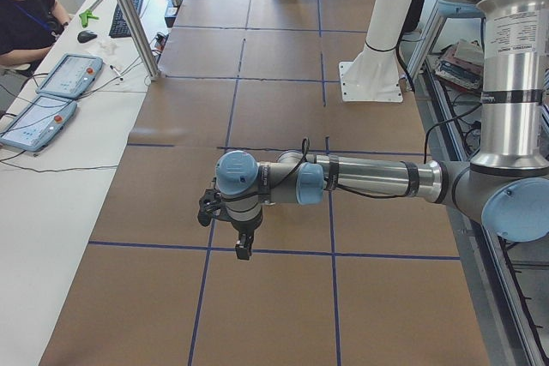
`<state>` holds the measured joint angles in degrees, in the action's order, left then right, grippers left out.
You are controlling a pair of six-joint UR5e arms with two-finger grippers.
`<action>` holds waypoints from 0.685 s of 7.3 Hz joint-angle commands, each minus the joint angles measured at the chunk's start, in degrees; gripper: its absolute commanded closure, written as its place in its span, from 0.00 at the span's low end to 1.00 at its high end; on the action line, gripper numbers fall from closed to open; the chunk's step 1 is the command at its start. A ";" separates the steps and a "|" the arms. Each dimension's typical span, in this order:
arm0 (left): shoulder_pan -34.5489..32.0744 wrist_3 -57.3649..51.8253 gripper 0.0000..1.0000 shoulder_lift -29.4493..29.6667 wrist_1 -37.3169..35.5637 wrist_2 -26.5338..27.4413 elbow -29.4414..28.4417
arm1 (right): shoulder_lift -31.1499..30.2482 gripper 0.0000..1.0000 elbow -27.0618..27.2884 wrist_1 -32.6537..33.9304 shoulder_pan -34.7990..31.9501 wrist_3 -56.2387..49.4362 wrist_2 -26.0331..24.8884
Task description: Left arm hands cup to right arm to dump lemon
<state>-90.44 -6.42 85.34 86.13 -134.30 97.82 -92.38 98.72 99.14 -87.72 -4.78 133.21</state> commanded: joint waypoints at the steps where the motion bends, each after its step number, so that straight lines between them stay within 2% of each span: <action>1: 0.09 -0.17 0.00 0.00 0.09 0.00 0.09 | 0.18 0.00 -0.02 0.00 0.00 0.21 0.39; 4: 0.26 0.00 0.00 0.26 0.26 0.44 1.14 | 0.88 0.00 1.56 0.00 0.00 0.21 0.74; 5: 0.35 0.00 0.00 2.53 0.96 0.35 1.84 | 1.75 0.00 1.82 0.00 0.00 0.30 0.91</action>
<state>-90.17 -6.50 86.17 86.53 -133.97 99.02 -91.32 100.12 99.14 -87.72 -4.57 133.94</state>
